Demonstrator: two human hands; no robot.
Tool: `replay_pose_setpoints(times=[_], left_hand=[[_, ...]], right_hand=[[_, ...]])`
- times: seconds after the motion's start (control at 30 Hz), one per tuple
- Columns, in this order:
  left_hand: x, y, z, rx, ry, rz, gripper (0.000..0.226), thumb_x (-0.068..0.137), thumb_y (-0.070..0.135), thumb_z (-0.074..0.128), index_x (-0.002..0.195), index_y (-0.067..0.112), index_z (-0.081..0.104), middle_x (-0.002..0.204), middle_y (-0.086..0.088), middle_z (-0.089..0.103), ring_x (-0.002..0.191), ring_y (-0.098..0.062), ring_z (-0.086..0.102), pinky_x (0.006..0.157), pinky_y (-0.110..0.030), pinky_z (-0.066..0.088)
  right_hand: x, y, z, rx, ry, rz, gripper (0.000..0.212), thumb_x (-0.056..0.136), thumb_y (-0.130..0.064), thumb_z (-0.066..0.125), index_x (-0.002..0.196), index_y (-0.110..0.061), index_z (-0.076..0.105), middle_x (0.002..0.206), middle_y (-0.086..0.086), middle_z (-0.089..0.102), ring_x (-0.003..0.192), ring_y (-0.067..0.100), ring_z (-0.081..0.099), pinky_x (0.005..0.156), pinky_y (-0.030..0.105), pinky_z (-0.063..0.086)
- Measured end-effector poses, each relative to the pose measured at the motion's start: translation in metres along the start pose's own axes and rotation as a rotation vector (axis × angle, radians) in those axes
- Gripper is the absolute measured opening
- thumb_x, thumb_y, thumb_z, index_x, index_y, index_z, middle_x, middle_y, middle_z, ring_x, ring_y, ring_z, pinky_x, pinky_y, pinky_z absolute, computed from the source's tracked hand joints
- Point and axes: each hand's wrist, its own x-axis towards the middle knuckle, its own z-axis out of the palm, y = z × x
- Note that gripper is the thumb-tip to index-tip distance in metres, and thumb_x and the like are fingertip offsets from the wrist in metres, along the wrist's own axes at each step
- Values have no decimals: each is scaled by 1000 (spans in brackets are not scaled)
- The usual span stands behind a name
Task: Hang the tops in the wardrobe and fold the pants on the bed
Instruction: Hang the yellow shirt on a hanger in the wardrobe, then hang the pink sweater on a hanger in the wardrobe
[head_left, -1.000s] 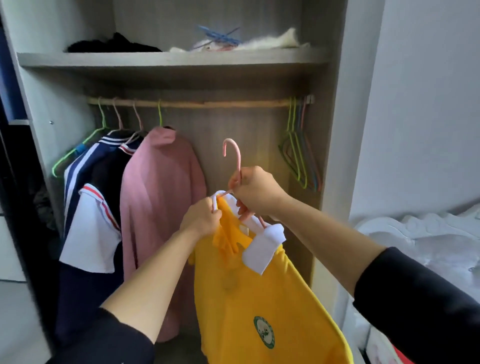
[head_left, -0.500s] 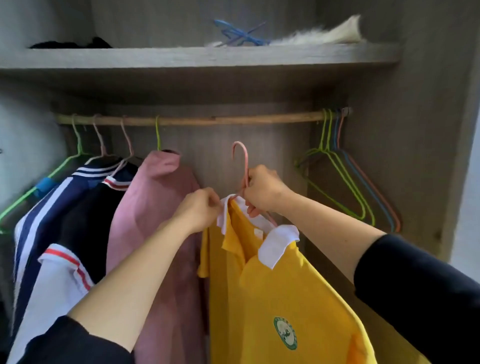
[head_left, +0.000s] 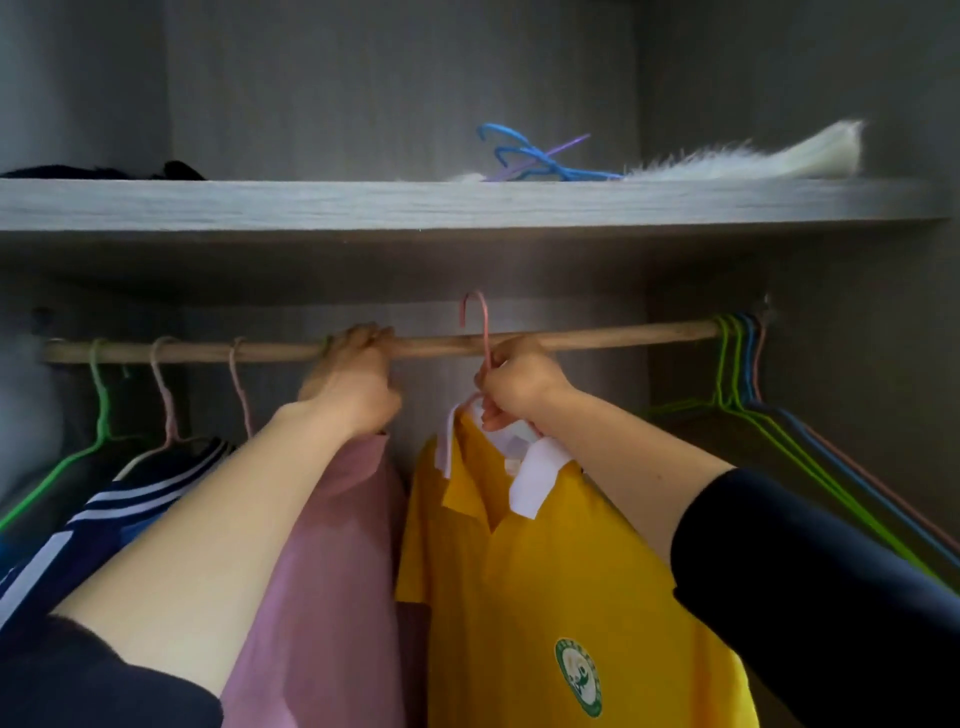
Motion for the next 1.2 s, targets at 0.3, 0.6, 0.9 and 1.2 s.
replay_pose_setpoints(times=[0.3,0.6,0.9,1.2], left_hand=[[9,-13,22,14,218,34,61,86,8,51,144,21,39,145,1,43,131,-24,40,108,-36,31],[9,-3,14,-3,175,-45,50,91,16,47,141,20,44,142,-5,46,125,-30,47,98,-38,41],[15,93,28,-99,220,172,52,90,25,48,141,14,41,142,-11,43,129,-32,39,104,-38,32],[37,159,56,-118,203,260,41,96,25,43,136,24,51,130,-11,56,116,-34,50,102,-38,33]], right_hand=[[19,16,54,115,-153,31,9,91,-6,58,82,-5,60,68,18,67,48,25,66,58,37,61],[9,27,44,23,-244,-63,14,94,-16,56,99,-8,66,92,13,67,69,24,67,56,31,59],[-14,72,-67,-759,100,-223,16,88,-23,53,98,-16,62,103,11,65,94,34,62,68,32,44],[-45,114,-157,-1353,230,-189,35,87,-23,58,119,-11,55,122,9,57,114,30,55,77,38,49]])
